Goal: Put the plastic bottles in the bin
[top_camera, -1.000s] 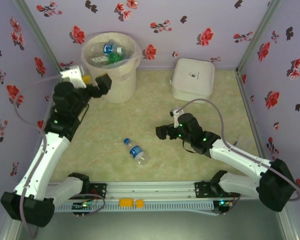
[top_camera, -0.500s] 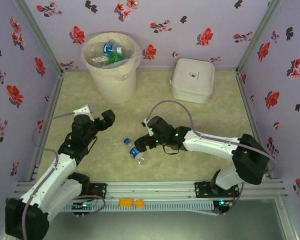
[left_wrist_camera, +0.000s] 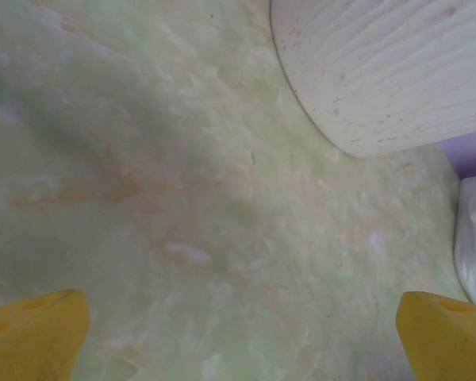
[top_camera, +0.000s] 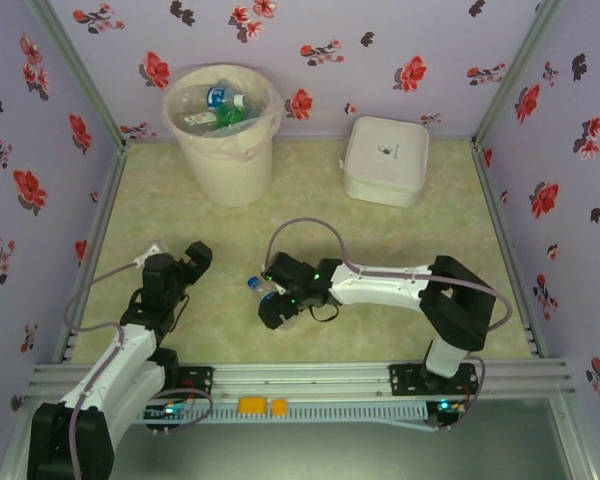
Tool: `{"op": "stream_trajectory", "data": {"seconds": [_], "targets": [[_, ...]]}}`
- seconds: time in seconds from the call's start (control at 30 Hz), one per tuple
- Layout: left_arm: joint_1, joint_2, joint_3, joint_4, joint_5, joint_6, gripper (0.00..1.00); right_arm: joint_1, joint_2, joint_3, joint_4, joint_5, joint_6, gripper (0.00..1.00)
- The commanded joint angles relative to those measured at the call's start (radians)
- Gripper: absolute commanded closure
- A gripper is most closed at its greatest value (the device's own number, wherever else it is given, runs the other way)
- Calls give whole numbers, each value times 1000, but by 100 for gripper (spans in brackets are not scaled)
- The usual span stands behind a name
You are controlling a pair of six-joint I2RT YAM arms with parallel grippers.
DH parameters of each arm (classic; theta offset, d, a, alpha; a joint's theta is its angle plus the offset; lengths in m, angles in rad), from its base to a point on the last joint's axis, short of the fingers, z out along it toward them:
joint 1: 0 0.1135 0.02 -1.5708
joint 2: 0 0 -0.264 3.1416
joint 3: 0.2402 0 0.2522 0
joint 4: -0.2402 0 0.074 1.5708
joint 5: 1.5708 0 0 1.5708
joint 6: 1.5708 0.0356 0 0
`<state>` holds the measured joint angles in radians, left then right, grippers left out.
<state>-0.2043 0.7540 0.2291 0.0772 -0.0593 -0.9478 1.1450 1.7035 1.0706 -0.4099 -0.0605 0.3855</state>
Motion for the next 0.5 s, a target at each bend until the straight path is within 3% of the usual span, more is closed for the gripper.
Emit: {"op": "stream_trajectory", "data": {"seconds": [0.0,0.3,0.47], "targets": [[8,-1,15,44,9,-23,0,26,41,20,2,-31,0,10],[9,0,49,32,17,-24,0,37,101,15,9,33,-2,26],[10,7,49,39,18,-48,0,35,93,6,34,-22,-34,46]]}}
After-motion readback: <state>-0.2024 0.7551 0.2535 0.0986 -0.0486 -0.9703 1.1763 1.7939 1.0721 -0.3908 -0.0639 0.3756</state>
